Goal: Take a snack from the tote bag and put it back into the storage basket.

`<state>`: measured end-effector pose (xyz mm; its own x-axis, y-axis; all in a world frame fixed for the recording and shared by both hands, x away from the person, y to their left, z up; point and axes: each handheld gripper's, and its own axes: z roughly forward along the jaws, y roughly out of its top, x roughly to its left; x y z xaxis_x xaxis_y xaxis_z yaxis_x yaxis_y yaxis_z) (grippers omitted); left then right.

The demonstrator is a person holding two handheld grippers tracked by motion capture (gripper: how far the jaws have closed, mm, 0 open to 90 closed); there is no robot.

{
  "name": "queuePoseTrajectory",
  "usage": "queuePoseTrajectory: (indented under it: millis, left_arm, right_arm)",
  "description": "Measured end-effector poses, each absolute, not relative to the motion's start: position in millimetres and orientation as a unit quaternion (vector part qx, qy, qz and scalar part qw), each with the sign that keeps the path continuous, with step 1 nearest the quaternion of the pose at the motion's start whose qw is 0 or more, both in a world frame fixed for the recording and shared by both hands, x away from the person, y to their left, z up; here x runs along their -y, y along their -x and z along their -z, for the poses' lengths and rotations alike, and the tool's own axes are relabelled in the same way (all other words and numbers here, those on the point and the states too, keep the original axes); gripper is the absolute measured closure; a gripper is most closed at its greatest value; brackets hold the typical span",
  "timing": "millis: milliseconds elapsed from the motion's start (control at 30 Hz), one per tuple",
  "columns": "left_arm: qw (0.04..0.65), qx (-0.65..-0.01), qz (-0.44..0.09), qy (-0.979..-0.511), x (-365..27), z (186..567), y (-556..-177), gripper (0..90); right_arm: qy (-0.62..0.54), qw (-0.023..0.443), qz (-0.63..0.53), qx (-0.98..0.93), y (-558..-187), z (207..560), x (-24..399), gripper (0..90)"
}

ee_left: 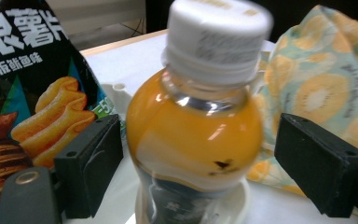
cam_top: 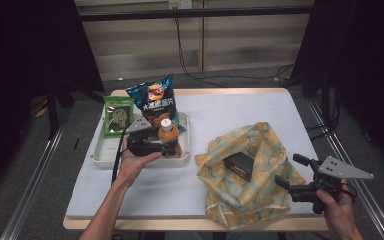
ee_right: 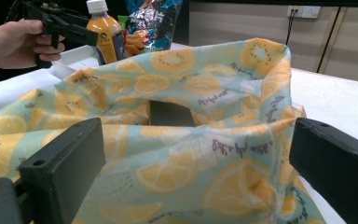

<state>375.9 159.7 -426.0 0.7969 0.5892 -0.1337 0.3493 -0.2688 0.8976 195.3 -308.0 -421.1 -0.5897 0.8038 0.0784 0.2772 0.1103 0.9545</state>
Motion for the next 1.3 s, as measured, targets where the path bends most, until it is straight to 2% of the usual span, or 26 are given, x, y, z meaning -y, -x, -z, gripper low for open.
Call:
queuePoseTrajectory:
  millis: [167,233,267,500,1033,1300]
  left_arm:
    - [0.516,-0.294,-0.116,-0.796,-156.1,429.7,-382.7,18.5]
    - [0.519,-0.295,-0.117,-0.793,-154.5,431.1,-383.7,23.5]
    - [0.517,-0.289,-0.117,-0.798,-153.1,430.5,-382.5,29.5]
    - [0.501,-0.31,-0.129,-0.798,-151.1,427.4,-381.1,30.4]
    - [0.489,-0.383,-0.177,-0.763,-138.6,427.9,-386.3,30.5]
    - [0.483,-0.403,-0.178,-0.756,-139.0,426.5,-382.5,30.4]
  right_arm:
    - [-0.386,0.238,-0.545,-0.706,-194.8,425.6,309.9,2.8]
    - [-0.384,0.238,-0.542,-0.709,-195.8,427.5,309.8,2.8]
    - [-0.385,0.234,-0.542,-0.709,-196.2,428.5,308.9,2.9]
    - [-0.383,0.234,-0.538,-0.713,-198.1,430.4,306.8,3.0]
    - [-0.388,0.236,-0.535,-0.712,-197.6,431.2,307.1,3.5]
    - [-0.39,0.237,-0.534,-0.711,-197.9,430.8,307.3,3.6]
